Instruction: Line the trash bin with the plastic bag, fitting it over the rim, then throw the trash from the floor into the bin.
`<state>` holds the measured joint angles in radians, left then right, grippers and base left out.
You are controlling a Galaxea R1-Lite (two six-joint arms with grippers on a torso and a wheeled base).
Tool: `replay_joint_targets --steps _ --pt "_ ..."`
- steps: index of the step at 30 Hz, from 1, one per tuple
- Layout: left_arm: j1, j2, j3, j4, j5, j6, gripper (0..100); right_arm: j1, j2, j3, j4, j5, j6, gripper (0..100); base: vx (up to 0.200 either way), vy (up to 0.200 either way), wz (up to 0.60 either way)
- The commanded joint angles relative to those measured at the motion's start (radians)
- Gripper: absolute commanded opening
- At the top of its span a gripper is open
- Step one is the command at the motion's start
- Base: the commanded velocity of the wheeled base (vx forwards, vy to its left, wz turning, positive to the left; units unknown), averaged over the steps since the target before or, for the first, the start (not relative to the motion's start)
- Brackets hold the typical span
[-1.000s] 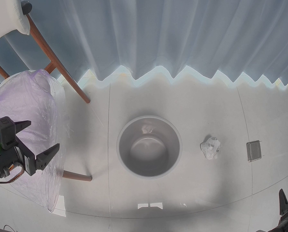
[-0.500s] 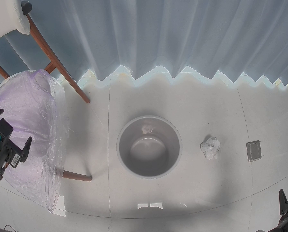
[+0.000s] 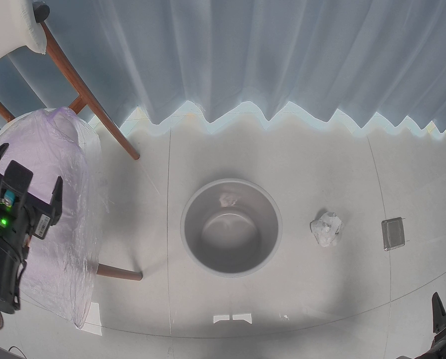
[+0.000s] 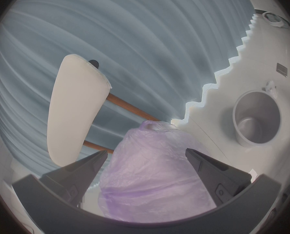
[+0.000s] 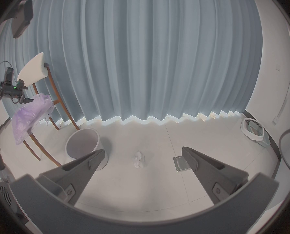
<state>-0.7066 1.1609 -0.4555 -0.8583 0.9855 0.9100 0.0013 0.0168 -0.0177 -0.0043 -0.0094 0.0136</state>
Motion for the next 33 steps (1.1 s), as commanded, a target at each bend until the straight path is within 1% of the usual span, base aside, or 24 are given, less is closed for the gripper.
replay_joint_targets --steps 1,2,8,11,12,15,16,20,26,28,31,33 --pt "-0.166 0.244 0.038 -0.163 0.177 -0.014 100 0.0 -0.017 0.018 0.0 0.0 0.0 100 0.0 0.0 0.0" --pt "-0.172 0.272 0.034 -0.182 0.189 -0.013 100 0.0 -0.017 0.018 0.0 0.0 0.0 100 0.0 0.0 0.0" --pt "-0.159 0.364 0.021 -0.231 0.193 -0.008 100 0.0 -0.017 0.018 0.0 0.0 0.0 100 0.0 0.0 0.0" --pt "-0.116 0.405 0.017 -0.234 0.193 -0.008 100 0.0 -0.017 0.018 0.0 0.0 0.0 100 0.0 0.0 0.0" --pt "-0.114 0.407 0.017 -0.234 0.193 -0.008 100 0.0 -0.017 0.018 0.0 0.0 0.0 100 0.0 0.0 0.0" --pt "-0.077 0.441 0.014 -0.249 0.193 -0.008 100 0.0 -0.017 0.018 0.0 0.0 0.0 100 0.0 0.0 0.0" --pt "-0.053 0.457 0.014 -0.26 0.191 -0.006 100 0.0 -0.017 0.018 0.0 0.0 0.0 100 0.0 0.0 0.0" --pt "-0.025 0.493 0.02 -0.263 0.191 -0.008 100 0.0 -0.017 0.018 0.0 0.0 0.0 100 0.0 0.0 0.0" --pt "-0.034 0.562 0.005 -0.288 0.193 -0.008 100 0.0 -0.017 0.018 0.0 0.0 0.0 100 0.0 0.0 0.0" --pt "-0.028 0.608 0.005 -0.335 0.191 -0.005 100 0.0 -0.017 0.018 0.0 0.0 0.0 100 0.0 0.0 0.0" --pt "-0.008 0.649 0.011 -0.401 0.193 0.033 100 0.0 -0.017 0.018 0.0 0.0 0.0 100 0.0 0.0 0.0" --pt "0.009 0.669 0.012 -0.443 0.193 0.075 100 0.0 -0.017 0.018 0.0 0.0 0.0 100 0.0 0.0 0.0"
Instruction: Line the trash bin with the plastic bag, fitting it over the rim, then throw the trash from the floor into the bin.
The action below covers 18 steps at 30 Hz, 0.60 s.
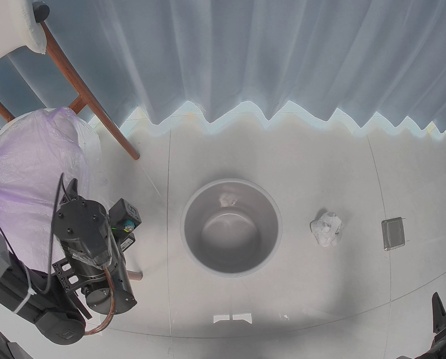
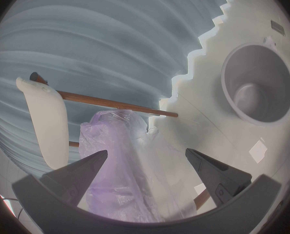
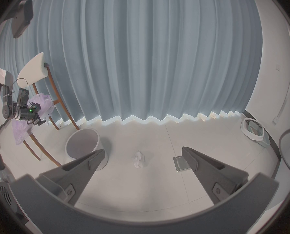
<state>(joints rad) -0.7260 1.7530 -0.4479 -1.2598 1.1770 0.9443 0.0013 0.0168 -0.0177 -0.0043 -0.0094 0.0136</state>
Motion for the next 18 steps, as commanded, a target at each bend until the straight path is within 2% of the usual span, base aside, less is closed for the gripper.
replay_joint_targets --steps 1,9,18 --pt "0.031 0.085 0.006 -0.061 0.001 0.059 100 0.0 -0.017 0.018 0.0 0.0 0.0 100 0.0 0.0 0.0" --pt "0.045 0.218 0.014 -0.291 0.001 0.162 100 0.0 -0.017 0.018 0.0 0.0 0.0 100 0.0 0.0 0.0" --pt "0.072 0.232 0.012 -0.293 0.001 0.206 100 0.0 -0.017 0.018 0.0 0.0 0.0 100 0.0 0.0 0.0"
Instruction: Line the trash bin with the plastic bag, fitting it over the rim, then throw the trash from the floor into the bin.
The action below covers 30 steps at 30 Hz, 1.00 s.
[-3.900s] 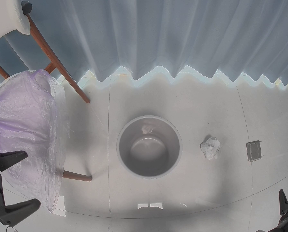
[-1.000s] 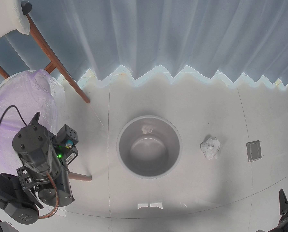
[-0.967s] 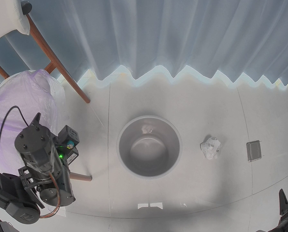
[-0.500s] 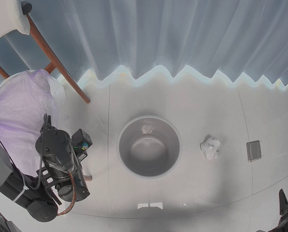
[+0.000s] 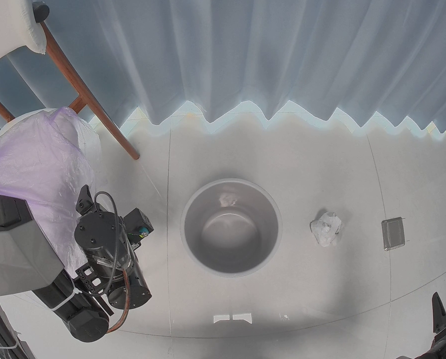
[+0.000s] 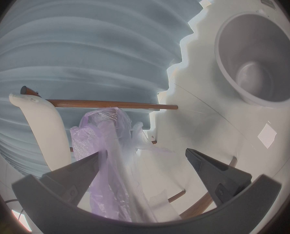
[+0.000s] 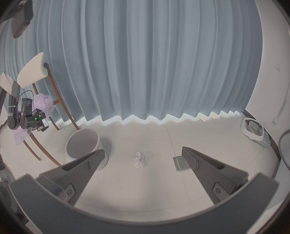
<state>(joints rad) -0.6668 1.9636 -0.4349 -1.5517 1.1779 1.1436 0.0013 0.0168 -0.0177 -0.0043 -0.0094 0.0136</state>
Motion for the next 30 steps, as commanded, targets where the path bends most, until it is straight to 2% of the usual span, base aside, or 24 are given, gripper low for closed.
replay_joint_targets --steps 1,6,12,23,24,30 --pt "0.015 0.021 -0.001 -0.001 0.0 0.007 100 0.0 -0.017 0.018 0.0 0.0 0.0 100 0.0 0.0 0.0" --pt "0.036 0.008 -0.002 -0.002 0.0 0.022 100 0.0 -0.017 0.018 0.0 0.0 0.0 100 0.0 0.0 0.0" --pt "0.061 -0.046 -0.01 -0.002 0.0 0.085 100 0.0 -0.017 0.018 0.0 0.0 0.0 100 0.0 0.0 0.0" --pt "0.084 -0.072 0.002 -0.001 0.0 0.099 100 0.0 -0.017 0.018 0.0 0.0 0.0 100 0.0 0.0 0.0" --pt "0.084 -0.072 0.004 -0.001 0.0 0.099 0 0.0 -0.017 0.018 0.0 0.0 0.0 100 0.0 0.0 0.0" --pt "0.084 -0.08 0.002 -0.001 -0.001 0.096 0 0.0 -0.017 0.018 0.0 0.0 0.0 100 0.0 0.0 0.0"
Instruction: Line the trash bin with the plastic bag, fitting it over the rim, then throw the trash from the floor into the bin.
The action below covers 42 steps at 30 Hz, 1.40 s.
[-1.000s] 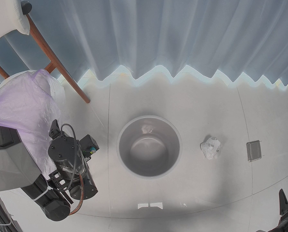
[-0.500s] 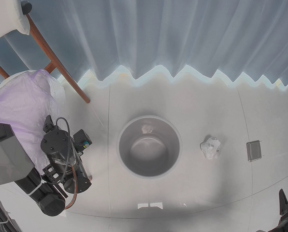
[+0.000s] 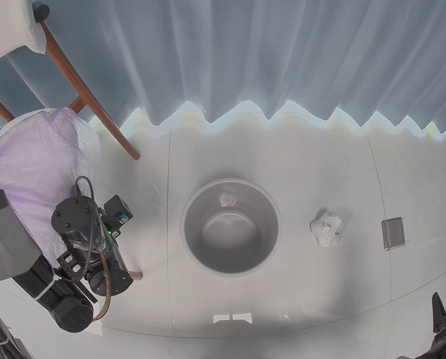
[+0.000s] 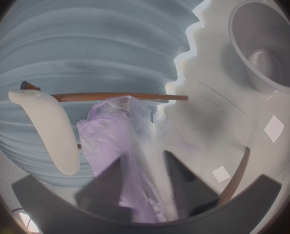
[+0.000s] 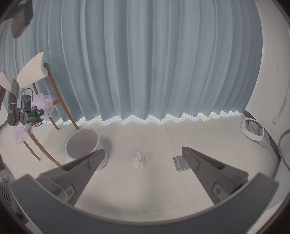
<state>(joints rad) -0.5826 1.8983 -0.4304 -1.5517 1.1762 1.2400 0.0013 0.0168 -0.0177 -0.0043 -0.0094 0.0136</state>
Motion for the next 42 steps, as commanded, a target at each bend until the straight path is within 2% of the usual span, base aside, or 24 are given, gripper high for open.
replay_joint_targets --steps 1,23,26,29,34,42 --pt "0.0 -0.015 -0.002 -0.001 0.0 -0.001 0 0.0 -0.017 0.018 0.0 0.0 0.0 100 0.0 0.0 0.0" --pt "-0.008 -0.268 0.009 0.001 -0.018 -0.002 0 0.0 -0.017 0.018 0.0 0.0 0.0 100 0.0 0.0 0.0" --pt "-0.02 -0.271 0.012 0.001 -0.02 -0.004 0 0.0 -0.017 0.018 0.0 0.0 0.0 100 0.0 0.0 0.0" --pt "-0.077 -0.272 0.018 0.001 -0.023 -0.008 0 0.0 -0.017 0.018 0.0 0.0 0.0 100 0.0 0.0 0.0" --pt "-0.122 -0.272 0.015 0.002 -0.023 -0.01 0 0.0 -0.017 0.018 0.0 0.0 0.0 100 0.0 0.0 0.0" --pt "-0.161 -0.269 0.019 0.004 -0.026 -0.019 0 0.0 -0.017 0.018 0.0 0.0 0.0 100 0.0 0.0 0.0"
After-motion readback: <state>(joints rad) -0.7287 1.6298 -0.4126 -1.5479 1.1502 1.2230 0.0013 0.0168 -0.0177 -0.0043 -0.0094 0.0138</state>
